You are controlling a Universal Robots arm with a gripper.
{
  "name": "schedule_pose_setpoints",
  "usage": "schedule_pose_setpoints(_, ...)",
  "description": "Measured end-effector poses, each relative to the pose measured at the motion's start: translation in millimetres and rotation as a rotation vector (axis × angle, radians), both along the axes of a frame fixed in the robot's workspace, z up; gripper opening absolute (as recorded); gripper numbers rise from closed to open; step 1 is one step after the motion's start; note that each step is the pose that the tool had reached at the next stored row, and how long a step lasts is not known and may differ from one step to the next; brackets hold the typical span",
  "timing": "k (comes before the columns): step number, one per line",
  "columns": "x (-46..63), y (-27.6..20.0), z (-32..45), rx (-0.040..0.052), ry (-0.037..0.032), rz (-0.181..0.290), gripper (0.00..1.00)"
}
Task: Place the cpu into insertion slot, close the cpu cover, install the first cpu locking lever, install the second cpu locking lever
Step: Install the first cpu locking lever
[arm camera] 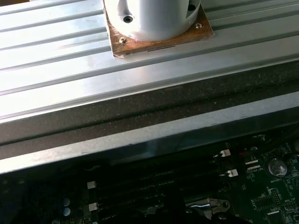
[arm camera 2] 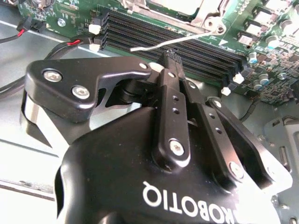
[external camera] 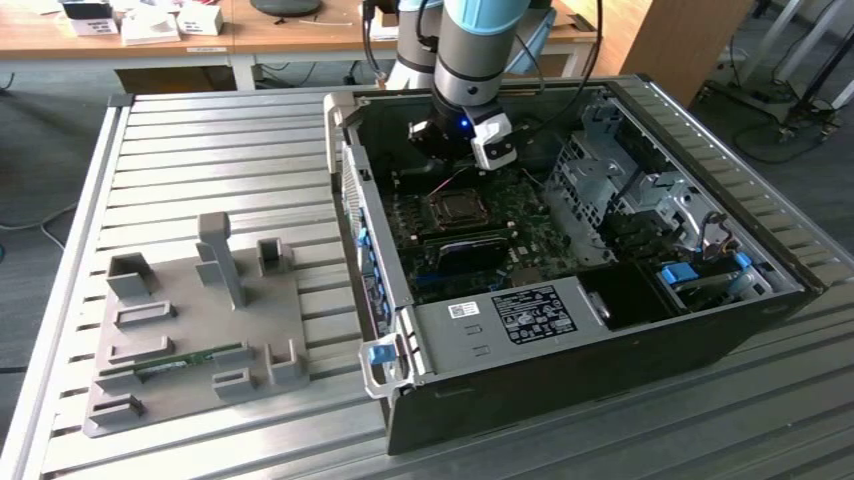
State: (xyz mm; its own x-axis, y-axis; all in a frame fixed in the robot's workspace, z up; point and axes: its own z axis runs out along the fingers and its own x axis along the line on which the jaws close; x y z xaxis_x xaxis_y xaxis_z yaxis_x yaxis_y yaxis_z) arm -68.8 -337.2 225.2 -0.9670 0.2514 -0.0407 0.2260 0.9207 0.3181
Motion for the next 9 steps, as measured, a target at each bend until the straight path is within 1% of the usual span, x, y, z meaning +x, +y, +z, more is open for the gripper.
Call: schedule_pose_setpoints(9, 0.5, 0.0, -2.0, -0.0002, 0.0002, 0.0, 0.11)
